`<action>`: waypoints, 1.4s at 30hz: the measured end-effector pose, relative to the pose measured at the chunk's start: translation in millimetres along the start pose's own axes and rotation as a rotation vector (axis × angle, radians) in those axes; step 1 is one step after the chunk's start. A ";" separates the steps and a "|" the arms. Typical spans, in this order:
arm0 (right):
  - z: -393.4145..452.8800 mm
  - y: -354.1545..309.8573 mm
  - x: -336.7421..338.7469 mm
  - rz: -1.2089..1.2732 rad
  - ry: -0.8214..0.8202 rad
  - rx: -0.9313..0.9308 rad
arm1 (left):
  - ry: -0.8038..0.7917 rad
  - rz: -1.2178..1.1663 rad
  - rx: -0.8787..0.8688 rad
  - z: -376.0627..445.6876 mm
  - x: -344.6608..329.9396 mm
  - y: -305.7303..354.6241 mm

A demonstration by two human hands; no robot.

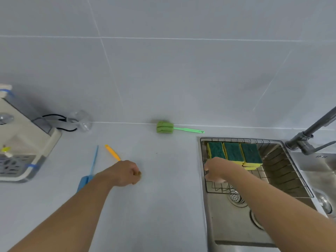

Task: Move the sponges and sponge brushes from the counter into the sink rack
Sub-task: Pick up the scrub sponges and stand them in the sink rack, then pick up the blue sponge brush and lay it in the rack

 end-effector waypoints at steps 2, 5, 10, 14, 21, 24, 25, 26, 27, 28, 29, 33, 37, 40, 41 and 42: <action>1.9 -29.3 9.4 0.003 0.027 0.023 | 0.042 -0.013 0.027 -15.6 15.5 -23.5; 4.5 -73.4 23.3 -0.021 0.052 0.057 | 0.103 -0.073 0.089 -33.1 35.6 -60.9; 6.9 -135.5 35.7 -0.028 0.056 0.111 | 0.136 -0.097 0.134 -49.0 59.1 -111.7; 8.7 -176.9 43.3 -0.031 0.052 0.133 | 0.173 -0.124 0.148 -53.2 73.3 -145.7; 17.8 -246.3 50.5 0.040 0.071 0.226 | 0.368 -0.291 0.162 -56.7 71.9 -191.3; 26.2 -275.7 47.5 0.167 0.064 0.265 | 0.426 -0.468 0.170 -55.9 57.9 -204.2; 28.4 -285.3 45.4 0.221 0.064 0.270 | 0.439 -0.538 0.174 -55.6 52.3 -208.5; 30.2 -293.9 43.2 0.282 0.064 0.267 | 0.451 -0.607 0.183 -55.9 46.8 -212.5; 33.2 -303.3 40.1 0.344 0.062 0.260 | 0.460 -0.677 0.199 -56.6 40.7 -218.7; 35.7 -310.5 37.6 0.408 0.060 0.246 | 0.472 -0.751 0.212 -58.1 34.7 -223.4; 38.9 -317.2 35.4 0.470 0.058 0.230 | 0.482 -0.834 0.225 -59.2 28.1 -229.2; 49.2 -333.2 35.6 0.695 0.068 0.155 | 0.491 -1.071 0.266 -63.8 5.1 -240.0; 60.9 -346.1 43.7 0.860 0.040 0.100 | 0.500 -1.104 0.288 -61.5 -4.6 -238.5; 68.9 -352.3 51.8 0.869 0.052 0.096 | 0.530 -0.976 0.265 -59.8 -4.9 -227.8; 71.1 -354.0 54.4 0.865 0.051 0.101 | 0.537 -0.946 0.251 -59.7 -4.7 -223.7; 74.1 -356.2 56.1 0.861 0.048 0.109 | 0.538 -0.932 0.240 -58.6 -4.8 -221.2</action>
Point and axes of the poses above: each hand's wrist, its own z-axis towards the middle knuckle, its own x-axis out of the back of the hand, y = z × x, the point moved 2 cm from there along z, towards the middle knuckle, and after that the axes turned 14 degrees about -z, right-handed, at the moved point
